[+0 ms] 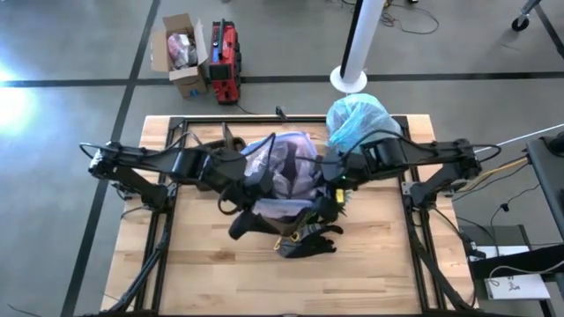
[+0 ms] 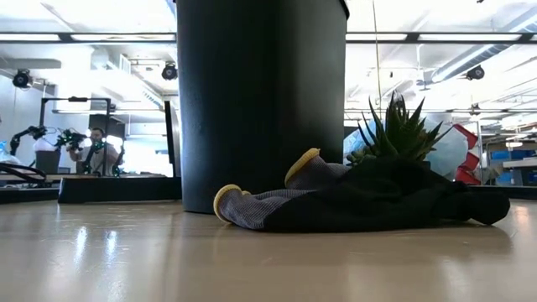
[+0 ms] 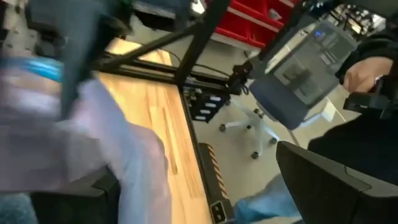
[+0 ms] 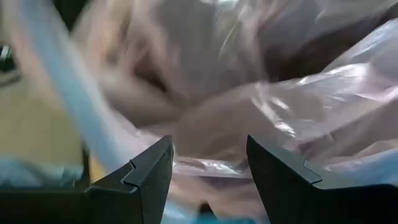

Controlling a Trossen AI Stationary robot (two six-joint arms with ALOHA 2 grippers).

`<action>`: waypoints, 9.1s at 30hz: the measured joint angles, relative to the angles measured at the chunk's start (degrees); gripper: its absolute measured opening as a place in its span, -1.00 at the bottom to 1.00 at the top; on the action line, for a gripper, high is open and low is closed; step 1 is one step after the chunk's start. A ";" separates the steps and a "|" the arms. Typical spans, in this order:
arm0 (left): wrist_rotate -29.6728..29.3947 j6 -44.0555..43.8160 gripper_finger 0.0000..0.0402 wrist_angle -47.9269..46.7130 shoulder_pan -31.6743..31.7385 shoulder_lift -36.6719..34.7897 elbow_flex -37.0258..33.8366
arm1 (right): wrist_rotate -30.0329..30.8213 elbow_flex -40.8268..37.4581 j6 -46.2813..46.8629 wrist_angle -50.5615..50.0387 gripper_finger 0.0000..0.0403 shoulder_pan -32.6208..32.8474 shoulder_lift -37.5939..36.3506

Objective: Place trash/remove bag and relplace
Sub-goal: Insert the trash bag into the trash bin

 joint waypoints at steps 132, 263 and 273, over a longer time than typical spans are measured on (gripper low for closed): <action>-51.14 -3.78 0.66 -39.20 -12.56 -15.29 7.99 | 7.28 19.53 2.45 3.42 -0.04 -3.49 20.07; -37.15 -3.48 0.66 -28.17 2.60 -13.78 0.92 | 24.59 12.11 -5.81 -3.55 -0.05 -2.91 2.60; -25.66 0.95 0.66 -29.54 10.40 -13.52 -1.00 | 32.19 11.01 0.50 -15.59 -0.05 -7.48 2.30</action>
